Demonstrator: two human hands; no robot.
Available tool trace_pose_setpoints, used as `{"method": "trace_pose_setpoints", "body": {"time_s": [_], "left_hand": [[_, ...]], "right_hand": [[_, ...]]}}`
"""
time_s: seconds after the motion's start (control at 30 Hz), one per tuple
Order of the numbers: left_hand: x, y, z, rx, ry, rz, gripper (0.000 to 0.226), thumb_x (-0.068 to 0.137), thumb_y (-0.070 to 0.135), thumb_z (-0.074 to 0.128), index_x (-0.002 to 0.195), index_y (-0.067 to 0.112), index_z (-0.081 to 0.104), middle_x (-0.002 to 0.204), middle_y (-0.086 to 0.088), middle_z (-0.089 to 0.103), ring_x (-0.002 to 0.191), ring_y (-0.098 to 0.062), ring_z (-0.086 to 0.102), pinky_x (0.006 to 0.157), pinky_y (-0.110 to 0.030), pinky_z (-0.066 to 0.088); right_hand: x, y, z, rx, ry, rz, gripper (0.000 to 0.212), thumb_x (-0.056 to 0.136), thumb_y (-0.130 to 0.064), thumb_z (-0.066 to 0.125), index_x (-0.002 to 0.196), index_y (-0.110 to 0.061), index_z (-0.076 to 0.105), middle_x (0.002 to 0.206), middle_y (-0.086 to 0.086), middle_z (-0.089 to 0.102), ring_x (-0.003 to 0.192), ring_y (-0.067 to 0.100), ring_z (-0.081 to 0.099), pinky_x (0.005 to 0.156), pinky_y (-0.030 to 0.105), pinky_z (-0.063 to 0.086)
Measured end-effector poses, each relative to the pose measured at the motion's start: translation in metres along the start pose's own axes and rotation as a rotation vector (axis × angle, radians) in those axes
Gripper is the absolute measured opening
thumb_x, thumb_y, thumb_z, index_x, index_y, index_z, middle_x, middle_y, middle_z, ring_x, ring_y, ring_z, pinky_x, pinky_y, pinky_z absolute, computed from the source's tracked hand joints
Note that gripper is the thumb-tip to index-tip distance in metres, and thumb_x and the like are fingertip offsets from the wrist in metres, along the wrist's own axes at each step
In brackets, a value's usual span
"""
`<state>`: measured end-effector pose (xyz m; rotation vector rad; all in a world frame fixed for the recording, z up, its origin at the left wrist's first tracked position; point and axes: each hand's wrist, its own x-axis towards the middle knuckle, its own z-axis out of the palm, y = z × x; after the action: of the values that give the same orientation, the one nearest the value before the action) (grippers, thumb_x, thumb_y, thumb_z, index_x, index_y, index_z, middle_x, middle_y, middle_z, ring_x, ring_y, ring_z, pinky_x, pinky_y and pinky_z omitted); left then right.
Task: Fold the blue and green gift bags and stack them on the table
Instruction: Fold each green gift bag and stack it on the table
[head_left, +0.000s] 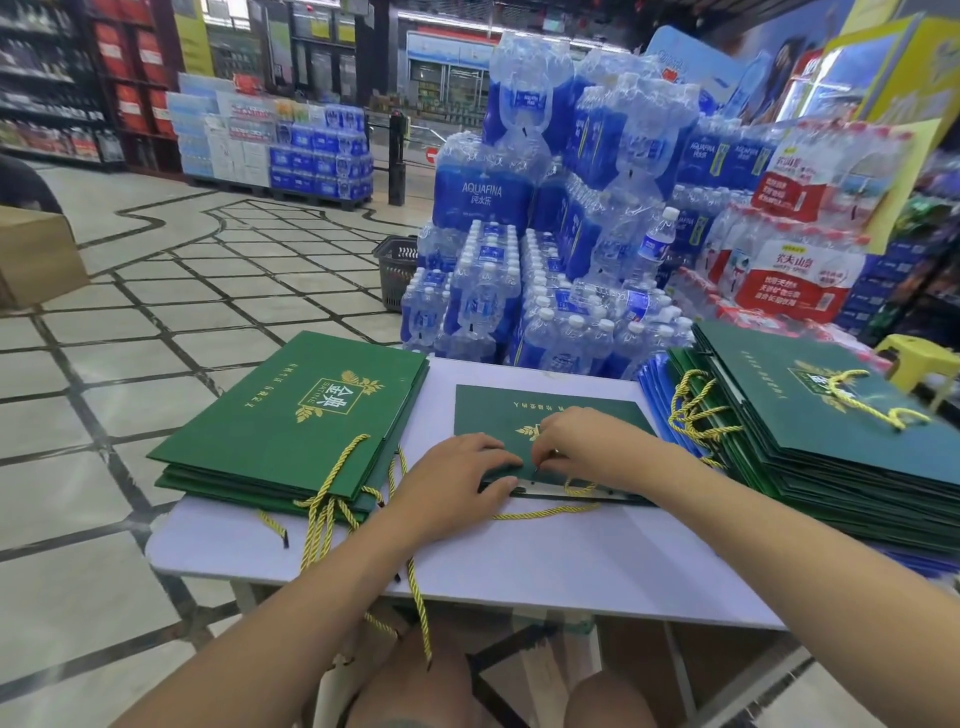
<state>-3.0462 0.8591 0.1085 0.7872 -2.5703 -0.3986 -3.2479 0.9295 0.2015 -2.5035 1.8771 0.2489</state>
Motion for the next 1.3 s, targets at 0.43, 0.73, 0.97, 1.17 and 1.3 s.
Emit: {"method": "trace_pose_setpoints", "body": {"time_s": [0.43, 0.73, 0.97, 1.17, 1.3], "left_hand": [[0.002, -0.003, 0.004, -0.010, -0.010, 0.053, 0.038, 0.111, 0.039, 0.036, 0.138, 0.034, 0.063, 0.129, 0.007, 0.062, 0.120, -0.011, 0.050, 0.102, -0.037, 0.041], [0.003, -0.004, 0.003, -0.114, 0.035, -0.051, 0.038, 0.112, 0.039, 0.035, 0.126, 0.026, 0.068, 0.121, 0.009, 0.067, 0.114, -0.011, 0.057, 0.100, -0.040, 0.042], [0.002, 0.000, 0.000, -0.153, 0.078, -0.089, 0.038, 0.112, 0.040, 0.036, 0.117, 0.024, 0.070, 0.109, 0.010, 0.067, 0.103, -0.011, 0.057, 0.081, -0.030, 0.037], [0.002, -0.001, 0.000, -0.176, 0.104, -0.108, 0.037, 0.111, 0.040, 0.036, 0.119, 0.027, 0.070, 0.111, 0.010, 0.069, 0.103, -0.010, 0.058, 0.077, -0.028, 0.035], [0.001, 0.000, 0.000, -0.169, 0.090, -0.124, 0.035, 0.111, 0.038, 0.037, 0.120, 0.027, 0.069, 0.106, 0.010, 0.066, 0.104, -0.014, 0.059, 0.080, -0.033, 0.038]], "right_hand": [[0.014, -0.014, -0.004, -0.123, -0.060, -0.041, 0.023, 0.100, -0.023, 0.052, 0.095, -0.022, 0.074, 0.085, -0.003, 0.061, 0.083, 0.023, 0.060, 0.073, 0.041, 0.051], [-0.003, -0.012, -0.006, 0.513, 0.054, 0.228, 0.031, 0.101, -0.038, 0.059, 0.130, -0.030, 0.066, 0.108, -0.016, 0.071, 0.086, -0.005, 0.059, 0.083, 0.020, 0.046], [-0.026, -0.029, 0.019, 0.008, 0.698, 0.228, 0.024, 0.089, -0.047, 0.059, 0.091, -0.031, 0.076, 0.086, -0.009, 0.067, 0.083, 0.020, 0.063, 0.070, 0.036, 0.051], [-0.013, -0.063, 0.032, 0.628, 0.330, 0.675, 0.041, 0.092, -0.049, 0.052, 0.073, -0.019, 0.072, 0.056, -0.005, 0.069, 0.048, 0.010, 0.065, 0.064, 0.030, 0.058], [-0.004, -0.066, 0.035, 0.891, 0.424, 0.720, 0.031, 0.091, -0.025, 0.060, 0.067, -0.011, 0.072, 0.054, -0.002, 0.068, 0.045, 0.011, 0.062, 0.051, 0.019, 0.049]]}}
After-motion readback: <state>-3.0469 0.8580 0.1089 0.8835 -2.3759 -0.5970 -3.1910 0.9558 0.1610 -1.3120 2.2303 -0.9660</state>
